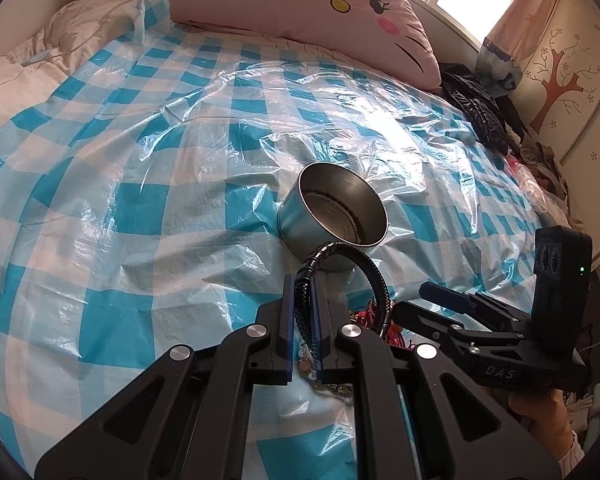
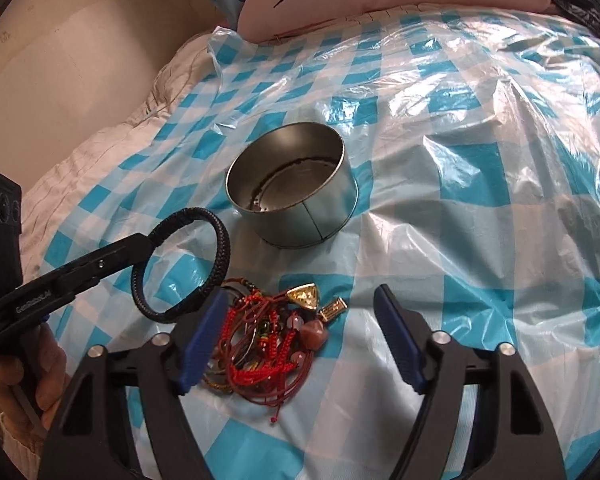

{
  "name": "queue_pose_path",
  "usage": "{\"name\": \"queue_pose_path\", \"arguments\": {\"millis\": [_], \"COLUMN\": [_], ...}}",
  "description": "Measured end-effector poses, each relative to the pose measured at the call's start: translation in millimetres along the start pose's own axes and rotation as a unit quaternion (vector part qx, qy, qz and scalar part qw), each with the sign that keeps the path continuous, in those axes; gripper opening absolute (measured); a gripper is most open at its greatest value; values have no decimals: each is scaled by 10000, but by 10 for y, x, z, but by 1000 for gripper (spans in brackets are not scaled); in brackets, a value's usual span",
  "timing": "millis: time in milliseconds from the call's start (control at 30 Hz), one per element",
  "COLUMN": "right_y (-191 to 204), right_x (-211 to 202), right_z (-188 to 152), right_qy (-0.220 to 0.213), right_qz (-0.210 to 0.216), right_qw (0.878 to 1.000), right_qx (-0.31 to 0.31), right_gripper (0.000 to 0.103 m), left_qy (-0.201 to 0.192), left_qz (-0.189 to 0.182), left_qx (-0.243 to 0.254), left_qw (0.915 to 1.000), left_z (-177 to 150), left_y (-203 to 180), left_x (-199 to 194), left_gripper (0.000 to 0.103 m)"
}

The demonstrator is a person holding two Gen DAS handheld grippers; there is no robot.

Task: Organize jewelry
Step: 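Grasp red string jewelry with the right tool while the left tool grasps a black cord bracelet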

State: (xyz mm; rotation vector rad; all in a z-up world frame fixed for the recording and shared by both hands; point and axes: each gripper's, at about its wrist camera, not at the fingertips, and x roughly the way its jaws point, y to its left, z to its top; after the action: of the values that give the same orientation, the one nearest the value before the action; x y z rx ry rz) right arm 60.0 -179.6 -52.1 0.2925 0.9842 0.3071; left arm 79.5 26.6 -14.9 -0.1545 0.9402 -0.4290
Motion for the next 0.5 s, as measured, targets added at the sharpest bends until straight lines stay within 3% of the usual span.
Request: {"name": "queue_pose_path", "arguments": {"millis": [100, 267, 333, 500], "right_y": [18, -45, -57, -168], "right_x": [178, 206, 124, -168], "right_z": [8, -52, -57, -71], "right_qy": [292, 342, 209, -315], "right_qz": [45, 94, 140, 434], "right_qw": [9996, 9994, 9997, 9973], "right_qx": [-44, 16, 72, 499], "right_gripper": [43, 25, 5, 5], "left_qy": [3, 4, 1, -32], "left_qz": [15, 12, 8, -13], "left_qx": [-9, -27, -21, 35], "left_qw": [10000, 10000, 10000, 10000], "left_z": [2, 3, 5, 25], "left_y": [21, 46, 43, 41], "left_x": [15, 29, 22, 24], "left_gripper": [7, 7, 7, 7]}}
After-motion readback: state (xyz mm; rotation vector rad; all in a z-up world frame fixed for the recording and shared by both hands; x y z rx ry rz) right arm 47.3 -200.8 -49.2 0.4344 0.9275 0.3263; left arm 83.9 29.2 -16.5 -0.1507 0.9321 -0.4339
